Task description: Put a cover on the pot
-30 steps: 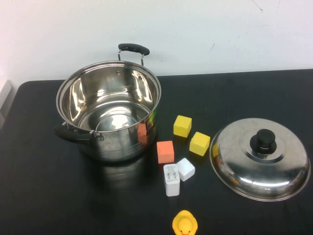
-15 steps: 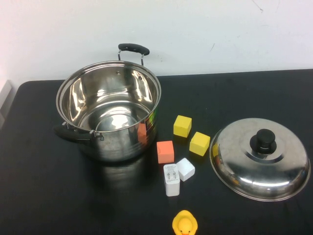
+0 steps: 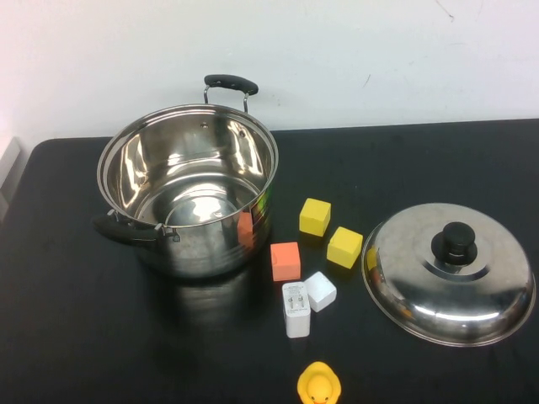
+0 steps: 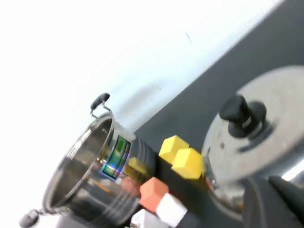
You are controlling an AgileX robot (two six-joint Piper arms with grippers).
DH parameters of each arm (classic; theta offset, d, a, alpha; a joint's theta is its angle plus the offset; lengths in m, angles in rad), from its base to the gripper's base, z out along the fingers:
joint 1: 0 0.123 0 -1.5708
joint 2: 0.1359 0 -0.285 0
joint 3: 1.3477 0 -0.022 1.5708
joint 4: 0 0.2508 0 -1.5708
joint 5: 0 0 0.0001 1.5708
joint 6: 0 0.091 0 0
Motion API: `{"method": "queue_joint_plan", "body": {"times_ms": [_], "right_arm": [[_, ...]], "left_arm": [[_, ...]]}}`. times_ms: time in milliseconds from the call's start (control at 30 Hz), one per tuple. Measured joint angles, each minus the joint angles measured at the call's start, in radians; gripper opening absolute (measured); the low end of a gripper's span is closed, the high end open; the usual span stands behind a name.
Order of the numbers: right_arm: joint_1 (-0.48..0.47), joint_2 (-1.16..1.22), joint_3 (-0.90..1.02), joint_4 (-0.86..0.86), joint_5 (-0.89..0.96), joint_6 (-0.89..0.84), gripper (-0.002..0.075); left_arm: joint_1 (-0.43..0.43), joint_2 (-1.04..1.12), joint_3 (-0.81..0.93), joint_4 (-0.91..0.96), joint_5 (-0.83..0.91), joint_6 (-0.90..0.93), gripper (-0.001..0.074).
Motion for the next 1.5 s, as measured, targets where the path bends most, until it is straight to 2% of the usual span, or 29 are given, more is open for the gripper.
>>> {"method": "queue_joint_plan", "body": {"times_ms": [167, 333, 500, 567, 667, 767, 867, 967, 1133, 1200, 1300, 1500], "right_arm": [[0.0, 0.028, -0.152, 0.002, 0.021, -0.294, -0.0002], [0.0, 0.222, -0.351, 0.002, 0.091, -0.585, -0.0002], [0.0, 0.423, -0.467, -0.013, 0.118, -0.744, -0.0002], [0.0, 0.507, -0.494, -0.077, 0.096, -0.686, -0.0002], [0.018, 0.62, -0.52, -0.264, 0.01, -0.427, -0.0002], [0.076, 0.737, -0.522, -0.441, -0.161, -0.158, -0.0002], [0.151, 0.884, -0.518, -0.556, -0.368, -0.06, 0.0019], [0.197, 1.041, -0.518, -0.643, -0.571, -0.033, 0.0125], [0.209, 1.284, -0.517, -0.674, -0.852, -0.018, 0.0477], [0.209, 1.365, -0.517, -0.68, -0.924, -0.008, 0.0571], [0.209, 1.487, -0.517, -0.691, -1.037, -0.006, 0.062], [0.209, 1.667, -0.519, -0.707, -1.28, -0.006, 0.0639]], "left_arm": [[0.0, 0.0, 0.0, 0.0, 0.0, 0.0, 0.0], [0.0, 0.0, 0.0, 0.0, 0.0, 0.0, 0.0], [0.0, 0.0, 0.0, 0.0, 0.0, 0.0, 0.0], [0.0, 0.0, 0.0, 0.0, 0.0, 0.0, 0.0], [0.0, 0.0, 0.0, 0.0, 0.0, 0.0, 0.0], [0.0, 0.0, 0.0, 0.0, 0.0, -0.002, 0.0], [0.0, 0.0, 0.0, 0.0, 0.0, -0.004, -0.0001], [0.0, 0.0, 0.0, 0.0, 0.0, -0.004, -0.0001], [0.0, 0.0, 0.0, 0.0, 0.0, -0.002, -0.0001], [0.0, 0.0, 0.0, 0.0, 0.0, -0.002, -0.0001], [0.0, 0.0, 0.0, 0.0, 0.0, -0.002, -0.0001], [0.0, 0.0, 0.0, 0.0, 0.0, -0.002, -0.0001]]}}
